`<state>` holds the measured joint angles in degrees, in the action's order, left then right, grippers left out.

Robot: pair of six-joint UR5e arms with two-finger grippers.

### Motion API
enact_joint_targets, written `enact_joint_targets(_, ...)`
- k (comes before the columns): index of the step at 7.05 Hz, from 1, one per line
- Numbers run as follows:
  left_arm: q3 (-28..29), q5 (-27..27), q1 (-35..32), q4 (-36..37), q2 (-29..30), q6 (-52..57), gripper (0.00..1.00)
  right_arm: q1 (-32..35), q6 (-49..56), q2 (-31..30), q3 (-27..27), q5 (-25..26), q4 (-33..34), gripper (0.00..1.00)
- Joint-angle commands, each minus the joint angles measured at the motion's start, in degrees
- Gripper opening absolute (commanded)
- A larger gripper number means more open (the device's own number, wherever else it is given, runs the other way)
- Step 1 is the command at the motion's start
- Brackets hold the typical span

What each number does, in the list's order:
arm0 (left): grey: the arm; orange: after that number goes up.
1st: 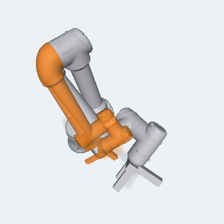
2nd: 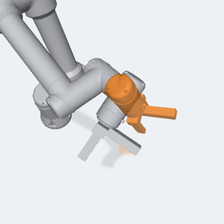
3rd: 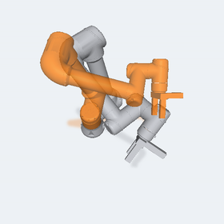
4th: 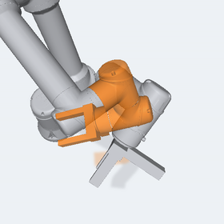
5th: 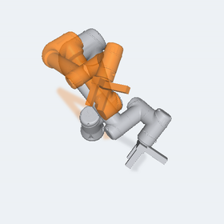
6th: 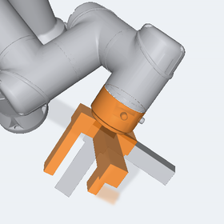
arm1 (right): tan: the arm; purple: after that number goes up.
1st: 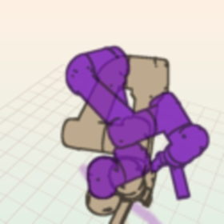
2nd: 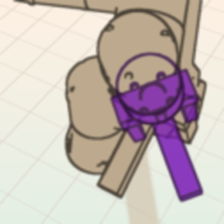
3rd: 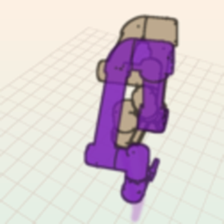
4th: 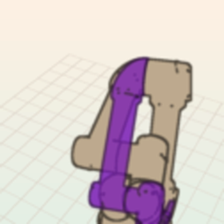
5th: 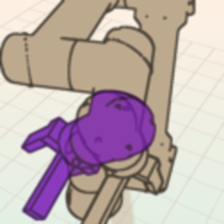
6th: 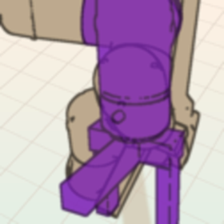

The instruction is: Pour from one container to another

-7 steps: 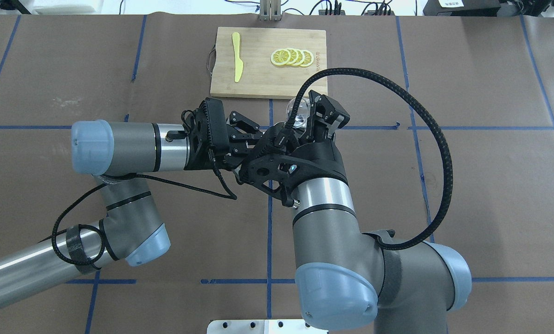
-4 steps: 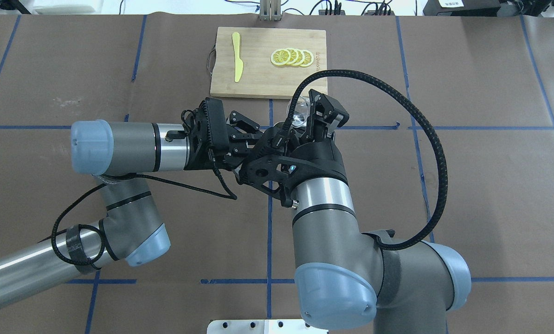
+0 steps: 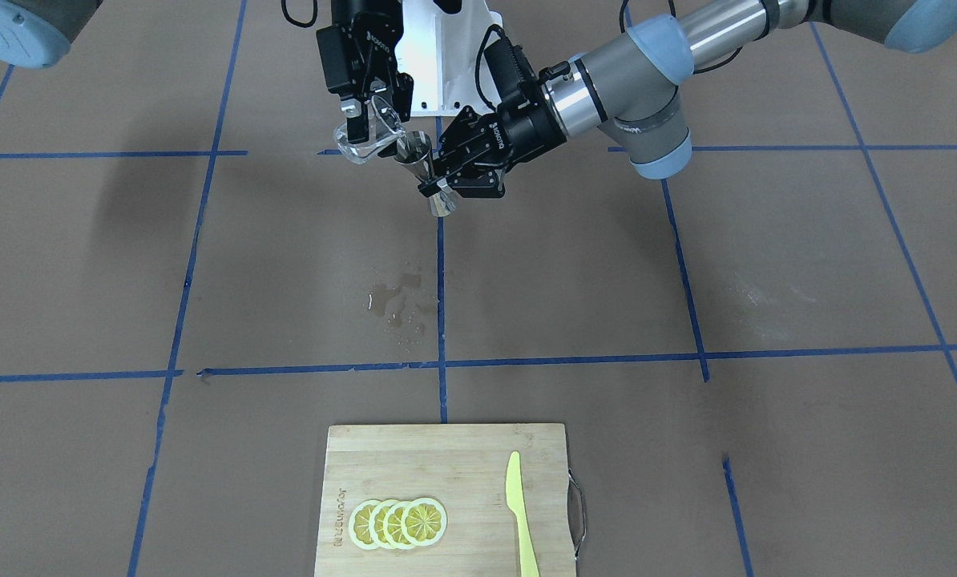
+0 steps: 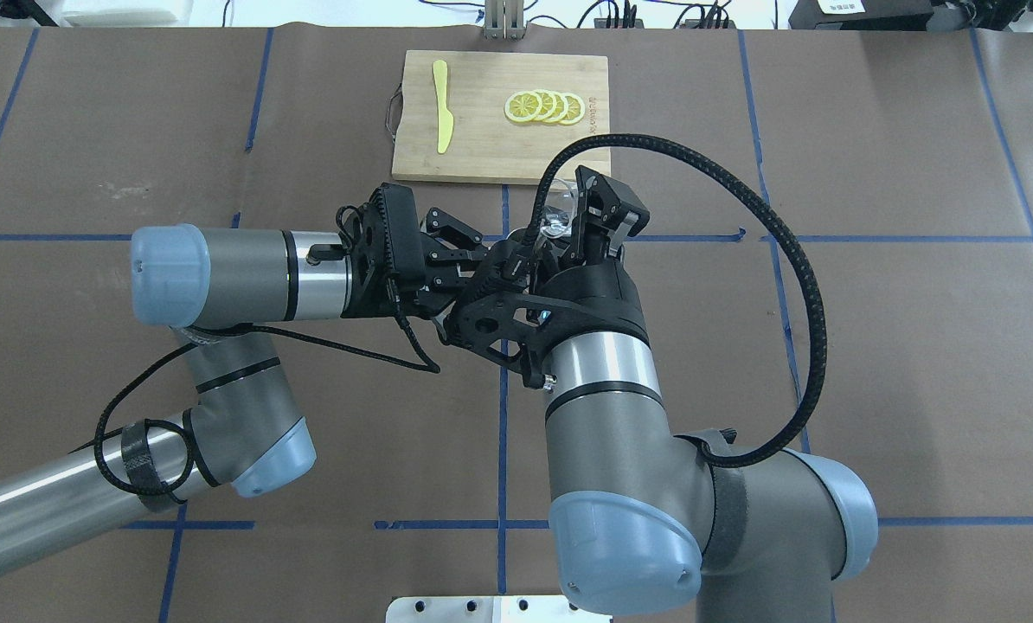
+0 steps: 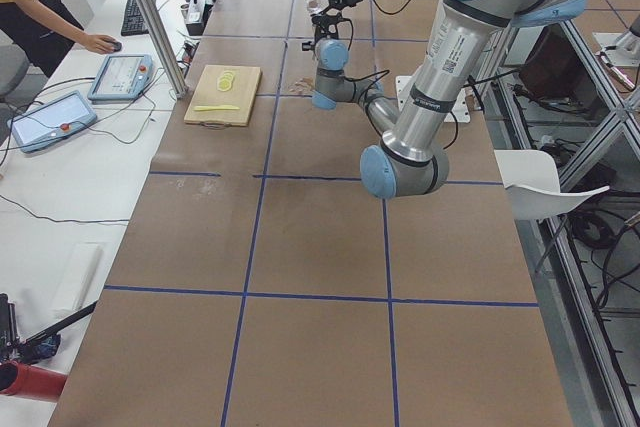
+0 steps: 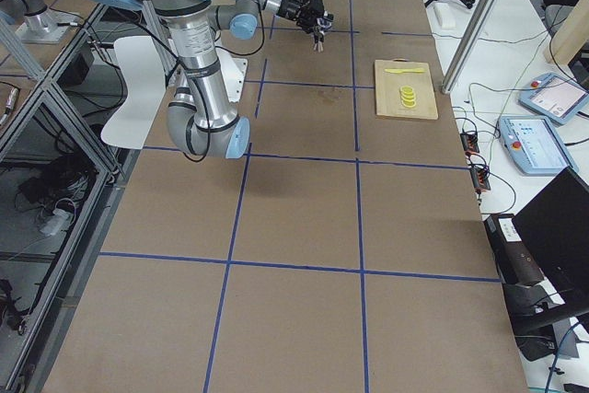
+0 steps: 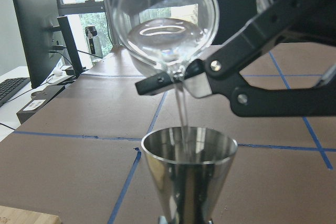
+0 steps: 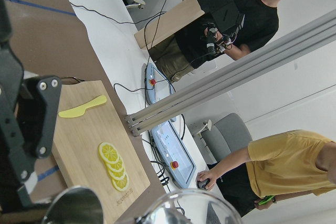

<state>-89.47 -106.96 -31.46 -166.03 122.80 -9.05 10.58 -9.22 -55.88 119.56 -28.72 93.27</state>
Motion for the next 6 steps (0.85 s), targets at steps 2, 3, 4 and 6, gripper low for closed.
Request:
enact_joint_targets(2, -0.09, 0.00, -0.09, 0.00, -0.02, 0.00, 0.00, -0.03, 1.66, 0.16, -0.03, 0.16, 0.07, 0.00)
enact_joint_targets(3, -0.09, 0.00, -0.09, 0.09, -0.02, 0.00, 0.00, -0.03, 1.93, 0.16, -0.03, 0.16, 0.07, 0.00)
enact_joint_targets(4, -0.09, 0.00, -0.17, 0.00, -0.02, 0.00, 0.00, -0.03, 2.10, 0.16, -0.03, 0.16, 0.07, 0.00)
enact_joint_targets(6, -0.18, 0.00, -0.18, 0.00, -0.02, 0.00, 0.00, 0.06, 6.64, 0.16, -0.03, 0.25, 0.07, 0.00)
